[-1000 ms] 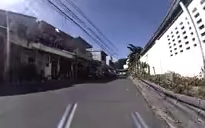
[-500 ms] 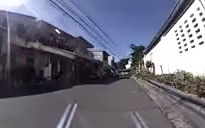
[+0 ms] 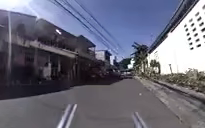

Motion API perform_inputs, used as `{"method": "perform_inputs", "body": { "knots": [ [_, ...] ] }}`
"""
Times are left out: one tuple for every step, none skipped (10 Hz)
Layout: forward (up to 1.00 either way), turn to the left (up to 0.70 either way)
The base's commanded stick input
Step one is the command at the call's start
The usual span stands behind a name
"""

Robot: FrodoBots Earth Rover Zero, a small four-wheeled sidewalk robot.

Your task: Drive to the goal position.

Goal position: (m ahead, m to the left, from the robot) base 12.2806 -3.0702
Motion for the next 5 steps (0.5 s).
{"method": "perform_inputs", "body": {
  "knots": [
    [0.85, 0.00],
    [0.85, 0.00],
    [0.85, 0.00],
    [0.85, 0.00],
    [0.85, 0.00]
  ]
}}
